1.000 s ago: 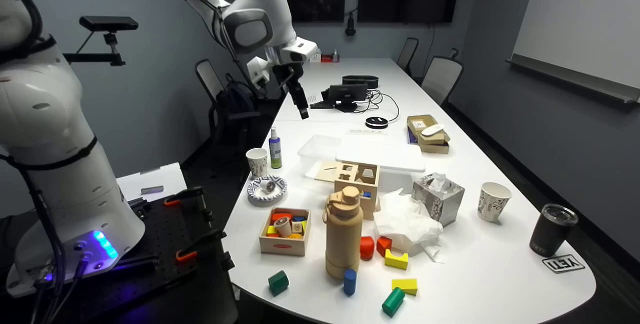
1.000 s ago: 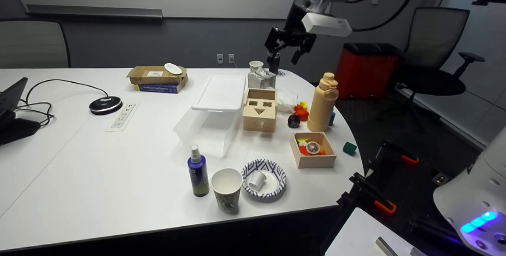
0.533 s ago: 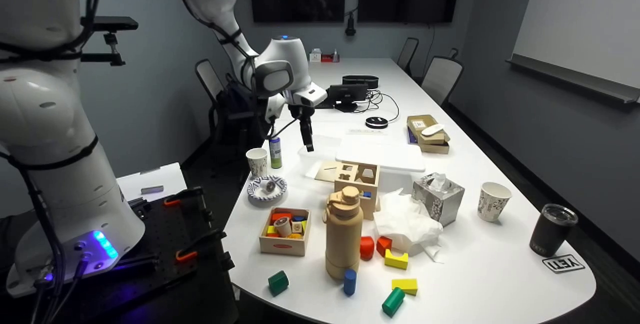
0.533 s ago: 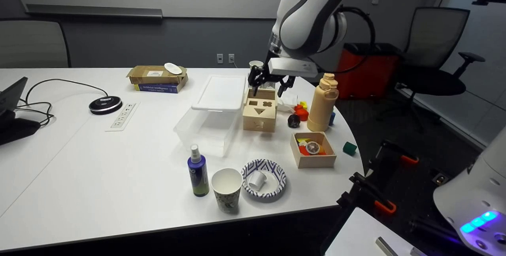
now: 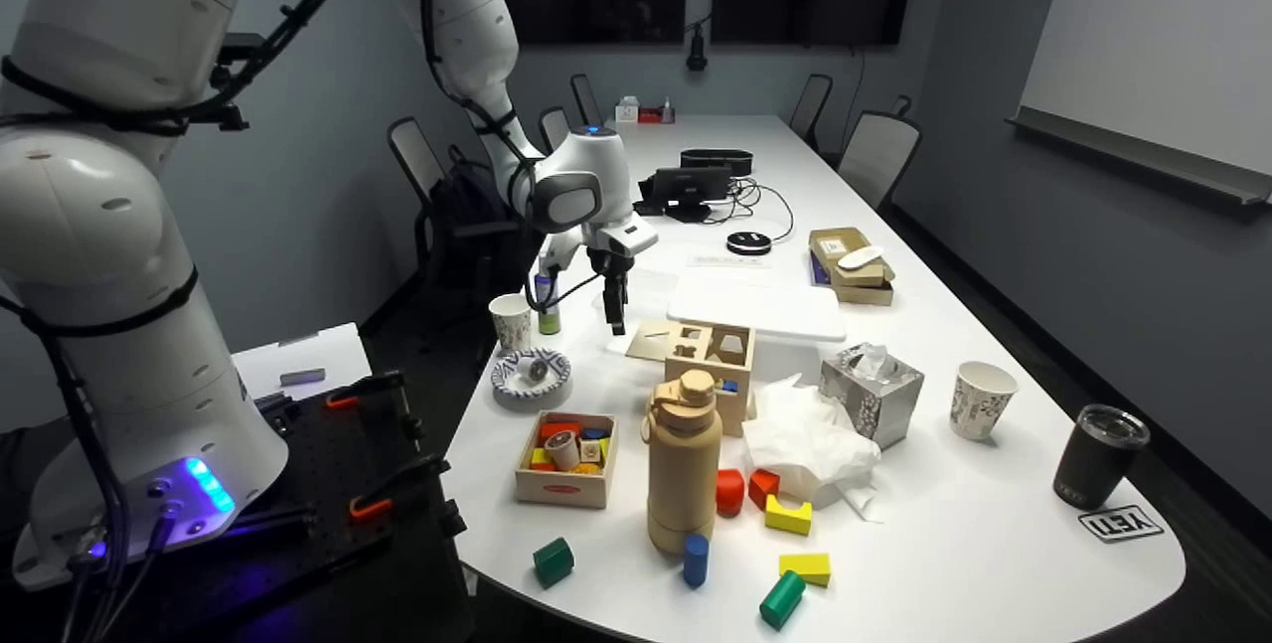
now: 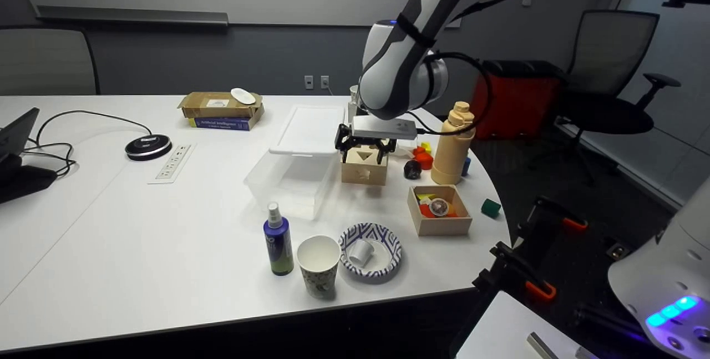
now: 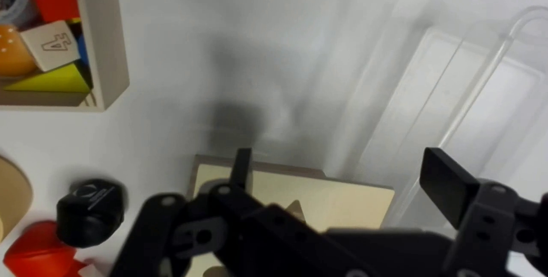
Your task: Close the box and move it to the left
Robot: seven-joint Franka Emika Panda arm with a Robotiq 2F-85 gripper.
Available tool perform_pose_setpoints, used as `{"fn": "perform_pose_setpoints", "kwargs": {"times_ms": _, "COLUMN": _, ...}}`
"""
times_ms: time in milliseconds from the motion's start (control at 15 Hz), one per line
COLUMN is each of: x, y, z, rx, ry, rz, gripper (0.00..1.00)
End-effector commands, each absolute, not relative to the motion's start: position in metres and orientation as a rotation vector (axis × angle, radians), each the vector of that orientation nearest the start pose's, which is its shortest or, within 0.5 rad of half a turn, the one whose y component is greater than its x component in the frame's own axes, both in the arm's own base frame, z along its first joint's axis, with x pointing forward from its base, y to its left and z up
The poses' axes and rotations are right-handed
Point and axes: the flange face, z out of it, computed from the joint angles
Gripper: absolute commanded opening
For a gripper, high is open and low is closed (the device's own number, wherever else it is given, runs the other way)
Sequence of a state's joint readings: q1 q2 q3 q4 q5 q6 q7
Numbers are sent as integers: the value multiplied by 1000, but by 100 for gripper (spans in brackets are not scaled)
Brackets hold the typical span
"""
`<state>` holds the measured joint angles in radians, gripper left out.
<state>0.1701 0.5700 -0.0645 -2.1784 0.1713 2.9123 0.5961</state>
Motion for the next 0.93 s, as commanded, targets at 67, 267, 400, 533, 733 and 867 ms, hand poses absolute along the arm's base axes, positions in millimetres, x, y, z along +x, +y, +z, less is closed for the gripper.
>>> {"fn": "perform_pose_setpoints", "kwargs": {"times_ms": 67, "x": 579, "y": 49, "z": 119, "rx": -2902, "ry": 1040, "rz": -184, "gripper": 100}}
{"fn": "perform_pose_setpoints", "kwargs": {"times_ms": 267, "x": 583, "y": 46, "z": 104, "rx": -2908, "ry": 1063, "rz": -153, "gripper": 100}}
{"fn": "perform_pose_setpoints", "kwargs": {"times_ms": 400, "x": 585, "y": 45, "z": 97, "rx": -2912, "ry": 1073, "rz": -139, "gripper": 100}}
{"fn": "perform_pose_setpoints", "kwargs": {"times_ms": 533, "x": 588, "y": 43, "z": 94, "rx": -2909, "ry": 1084, "rz": -138, "gripper": 100}}
{"fn": "perform_pose_setpoints", "kwargs": {"times_ms": 733, "x": 594, "y": 40, "z": 94, "rx": -2893, "ry": 1105, "rz": -163, "gripper": 100}}
{"fn": "perform_pose_setpoints", "kwargs": {"times_ms": 867, "x": 600, "y": 39, "z": 96, "rx": -2879, "ry": 1128, "rz": -182, "gripper": 100}}
